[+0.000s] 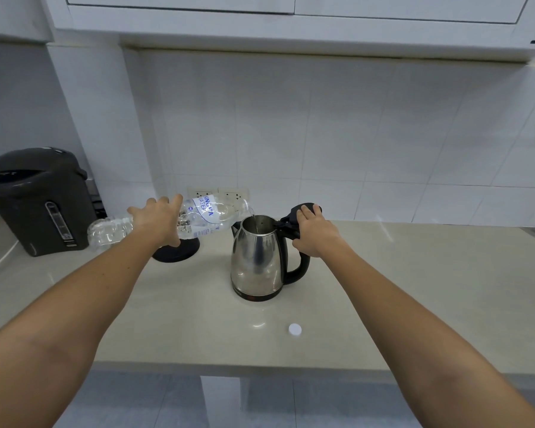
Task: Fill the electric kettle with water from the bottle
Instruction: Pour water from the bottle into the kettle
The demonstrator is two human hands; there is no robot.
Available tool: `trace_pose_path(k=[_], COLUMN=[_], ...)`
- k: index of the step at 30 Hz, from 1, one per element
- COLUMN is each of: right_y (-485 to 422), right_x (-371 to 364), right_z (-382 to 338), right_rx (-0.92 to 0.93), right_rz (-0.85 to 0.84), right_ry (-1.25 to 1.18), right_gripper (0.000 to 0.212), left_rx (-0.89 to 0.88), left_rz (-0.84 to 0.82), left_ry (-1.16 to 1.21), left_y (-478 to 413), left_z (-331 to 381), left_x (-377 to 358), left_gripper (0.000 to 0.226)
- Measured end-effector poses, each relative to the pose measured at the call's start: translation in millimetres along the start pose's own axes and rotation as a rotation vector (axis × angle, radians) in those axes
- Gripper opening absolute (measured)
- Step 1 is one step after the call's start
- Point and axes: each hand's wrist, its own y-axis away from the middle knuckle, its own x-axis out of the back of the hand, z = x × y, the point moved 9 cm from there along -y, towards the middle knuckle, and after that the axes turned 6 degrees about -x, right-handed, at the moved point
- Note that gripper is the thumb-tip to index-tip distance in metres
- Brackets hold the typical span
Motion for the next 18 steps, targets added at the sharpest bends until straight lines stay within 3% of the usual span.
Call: trace_pose_path(k=[18], right_y=[0.9], right_x=[0.5], right_z=[-0.3], right_rx=[-0.006], right_rz=[-0.003], right_ry=[-0.02], right_gripper=[0.073], left_rx=[0.005], left_rz=[0.001], left_ry=[-0.018], left_y=[-2.3], left_z=[-4.3], left_x=[8.1], left_gripper=[0.082])
